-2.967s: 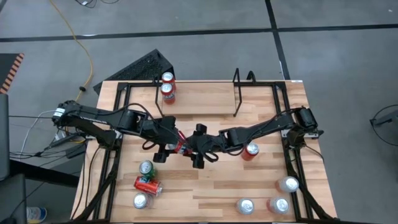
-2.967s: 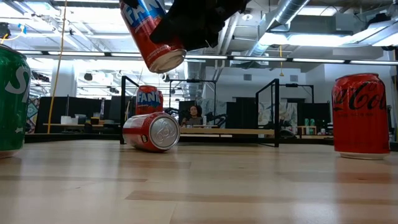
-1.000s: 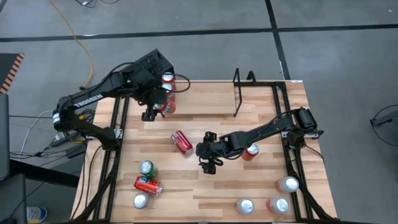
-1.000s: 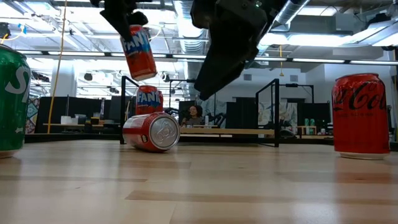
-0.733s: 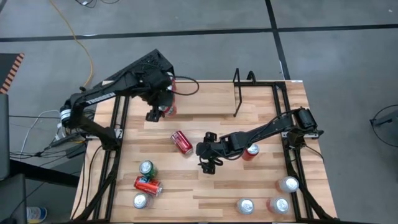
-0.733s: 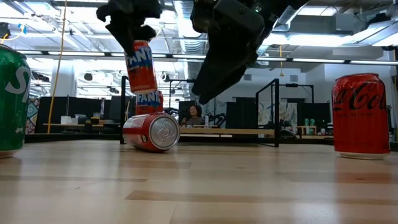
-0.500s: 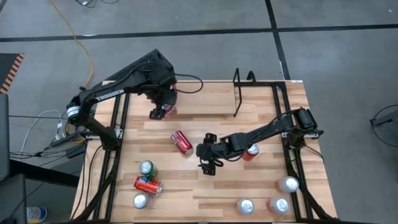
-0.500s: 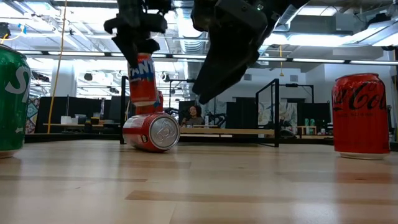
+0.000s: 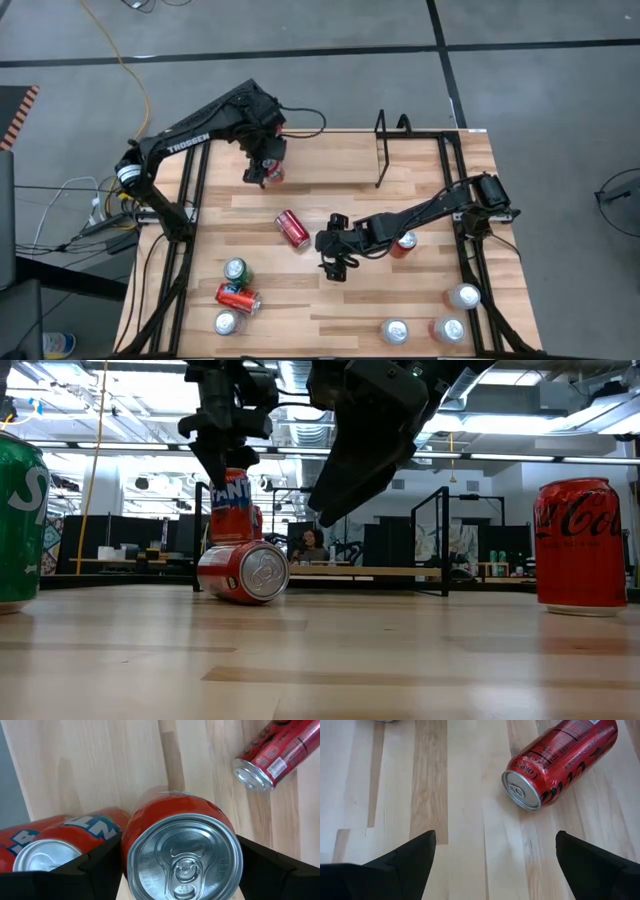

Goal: Place canned beverage on shelf
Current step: Put the red soda can on the shelf and align with the other red soda cans

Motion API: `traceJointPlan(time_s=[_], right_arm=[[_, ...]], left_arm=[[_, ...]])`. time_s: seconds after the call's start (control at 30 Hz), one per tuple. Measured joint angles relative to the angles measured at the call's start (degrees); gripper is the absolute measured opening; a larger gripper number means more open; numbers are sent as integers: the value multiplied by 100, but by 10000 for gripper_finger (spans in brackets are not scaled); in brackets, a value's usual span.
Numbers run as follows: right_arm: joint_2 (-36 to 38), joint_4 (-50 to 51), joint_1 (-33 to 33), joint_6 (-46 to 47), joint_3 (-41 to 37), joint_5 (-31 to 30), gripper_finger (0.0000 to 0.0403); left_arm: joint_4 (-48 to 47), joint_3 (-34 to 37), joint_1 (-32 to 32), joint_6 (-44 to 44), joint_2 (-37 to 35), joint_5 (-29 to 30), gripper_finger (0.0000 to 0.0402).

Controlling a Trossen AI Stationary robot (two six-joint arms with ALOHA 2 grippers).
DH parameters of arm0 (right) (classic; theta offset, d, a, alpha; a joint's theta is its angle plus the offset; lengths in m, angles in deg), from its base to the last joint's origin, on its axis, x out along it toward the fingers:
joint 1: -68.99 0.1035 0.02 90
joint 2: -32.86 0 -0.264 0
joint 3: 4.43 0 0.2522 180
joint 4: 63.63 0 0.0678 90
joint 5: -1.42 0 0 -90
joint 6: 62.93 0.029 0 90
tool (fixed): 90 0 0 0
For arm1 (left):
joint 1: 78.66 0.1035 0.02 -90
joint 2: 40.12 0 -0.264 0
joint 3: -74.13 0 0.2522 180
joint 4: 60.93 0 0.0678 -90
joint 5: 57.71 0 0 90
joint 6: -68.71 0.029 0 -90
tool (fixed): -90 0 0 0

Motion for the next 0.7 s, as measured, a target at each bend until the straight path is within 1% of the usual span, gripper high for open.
traceJointPlan(time_s=[0.07,0.2,0.3,0.7], right_arm=[[2,-4,0,0,0,-2,384],[2,-6,-2,-1,0,-7,384],[2,-11,-2,-2,0,-17,384],[2,-13,-2,-2,-2,-22,384]], left_arm=[[3,0,48,3,21,-100,293],[44,2,80,87,104,-51,293],[49,2,80,113,109,-132,293],[153,2,107,208,238,-62,293]])
